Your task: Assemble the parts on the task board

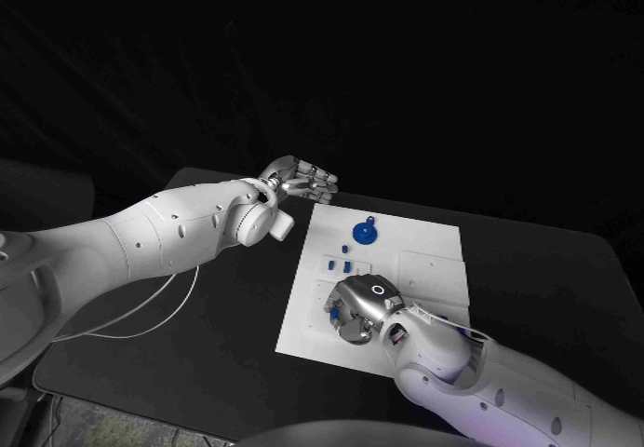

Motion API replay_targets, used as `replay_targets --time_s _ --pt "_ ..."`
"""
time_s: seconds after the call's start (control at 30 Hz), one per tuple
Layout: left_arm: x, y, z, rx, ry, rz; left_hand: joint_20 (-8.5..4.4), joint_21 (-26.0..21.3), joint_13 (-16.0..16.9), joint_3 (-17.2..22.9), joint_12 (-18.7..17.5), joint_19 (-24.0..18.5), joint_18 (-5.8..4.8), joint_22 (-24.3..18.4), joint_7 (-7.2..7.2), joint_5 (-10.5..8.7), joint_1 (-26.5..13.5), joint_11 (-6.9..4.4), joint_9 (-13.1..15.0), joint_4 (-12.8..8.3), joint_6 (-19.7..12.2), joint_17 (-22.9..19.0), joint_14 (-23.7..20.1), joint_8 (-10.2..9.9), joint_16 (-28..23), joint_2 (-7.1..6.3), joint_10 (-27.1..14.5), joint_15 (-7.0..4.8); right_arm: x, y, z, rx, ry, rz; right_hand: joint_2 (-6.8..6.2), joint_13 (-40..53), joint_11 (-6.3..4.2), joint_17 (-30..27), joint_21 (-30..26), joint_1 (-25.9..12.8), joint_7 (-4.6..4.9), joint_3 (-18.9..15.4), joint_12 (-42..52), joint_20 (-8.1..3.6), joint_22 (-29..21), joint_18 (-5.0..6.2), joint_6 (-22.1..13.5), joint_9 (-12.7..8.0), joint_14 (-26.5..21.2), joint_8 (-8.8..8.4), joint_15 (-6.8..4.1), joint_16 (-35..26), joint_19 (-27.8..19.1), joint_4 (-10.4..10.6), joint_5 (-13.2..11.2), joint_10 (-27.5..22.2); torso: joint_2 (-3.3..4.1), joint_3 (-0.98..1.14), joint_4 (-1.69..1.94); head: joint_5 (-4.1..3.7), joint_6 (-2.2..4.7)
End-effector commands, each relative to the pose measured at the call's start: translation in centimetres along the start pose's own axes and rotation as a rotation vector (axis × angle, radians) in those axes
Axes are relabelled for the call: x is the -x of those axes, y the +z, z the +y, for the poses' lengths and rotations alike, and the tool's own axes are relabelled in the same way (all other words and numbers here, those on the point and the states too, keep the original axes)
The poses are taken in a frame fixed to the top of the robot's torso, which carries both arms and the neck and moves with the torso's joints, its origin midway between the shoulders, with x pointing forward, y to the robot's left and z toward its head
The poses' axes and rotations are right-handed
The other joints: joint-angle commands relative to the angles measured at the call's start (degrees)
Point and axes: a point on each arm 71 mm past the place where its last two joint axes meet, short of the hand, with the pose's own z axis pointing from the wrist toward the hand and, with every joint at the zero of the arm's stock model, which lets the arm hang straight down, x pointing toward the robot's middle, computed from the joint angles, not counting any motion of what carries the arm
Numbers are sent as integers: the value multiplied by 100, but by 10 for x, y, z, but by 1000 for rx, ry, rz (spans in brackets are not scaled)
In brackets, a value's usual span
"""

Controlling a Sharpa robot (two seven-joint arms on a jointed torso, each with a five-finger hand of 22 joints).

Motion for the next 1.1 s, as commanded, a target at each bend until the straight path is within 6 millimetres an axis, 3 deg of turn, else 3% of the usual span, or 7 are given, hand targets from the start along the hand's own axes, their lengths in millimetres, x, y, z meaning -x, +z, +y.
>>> replay_targets --time_s 0.03,0.17,0.4,0.77,0.93,1.03,1.1 --pt "-2 0 -1 -3 -10 16 -4 -41 -6 -7 -17 2 28 3 14 -37 -14 17 9 35 4 4 -28 11 -21 41 -19 15 -8 -2 2 8 11 43 -202 -16 88 -29 -50 -90 30 -183 -1 76 -39 202 -151 -11 0 -14 81 -14 194 30 4 -385 -1 3 -3 -1 -9" --pt "-2 0 -1 -2 -10 16 -4 -41 -6 -7 -17 2 28 3 14 -37 -14 17 9 35 4 4 -28 11 -21 41 -19 15 -7 -3 2 15 27 29 -407 -17 240 -130 -179 -114 -6 -634 17 199 -181 268 -428 -17 -29 -6 186 -41 210 110 17 -964 2 5 -1 2 -7" --pt "-1 0 0 -1 -10 16 -4 -41 -6 -7 -17 2 28 3 14 -37 -14 17 9 35 4 4 -28 11 -21 41 -19 15 -3 -4 4 22 60 -24 -469 -16 349 -353 -328 233 -53 -1526 69 291 -505 360 -727 -21 -85 -5 269 -24 234 345 13 -1483 2 3 0 -14 3" --pt "1 -1 0 0 -10 13 -4 -41 -6 -7 -17 2 28 3 14 -37 -14 17 9 35 4 4 -28 11 -21 41 -19 15 12 -13 3 24 111 -136 -721 -19 432 -591 -267 389 -180 -1795 61 350 -854 441 -1142 -30 -74 -9 320 -17 241 755 -15 -1775 -2 5 -11 -82 93" --pt "3 -2 1 0 -9 10 -4 -41 -6 -7 -17 2 28 3 14 -37 -14 17 9 35 4 4 -28 11 -21 41 -19 15 29 -18 -8 3 173 -185 -650 -19 365 -631 -214 397 -123 -1814 151 337 -954 418 -1086 -29 -57 -6 287 12 247 887 -21 -1549 -7 5 -14 -200 145" --pt "4 -4 1 -11 -17 24 1 -52 -6 -24 -17 5 25 -6 13 -35 -38 19 8 42 -2 5 -26 10 -21 16 -22 17 42 -19 -29 -55 261 -173 -453 12 114 -647 -211 110 60 -1815 462 264 -975 299 -767 1 -87 63 160 -7 217 1073 -16 -665 -6 8 -32 -311 236" --pt "5 -7 0 -26 -24 35 7 -65 -6 -39 -16 17 26 -28 13 -14 -90 19 8 61 -17 6 -22 10 -21 9 -27 18 51 -20 -49 -110 340 -154 -409 11 55 -649 -206 30 61 -1835 504 203 -978 232 -589 9 -74 56 114 -5 222 1111 -5 -405 -9 2 -31 -389 268"
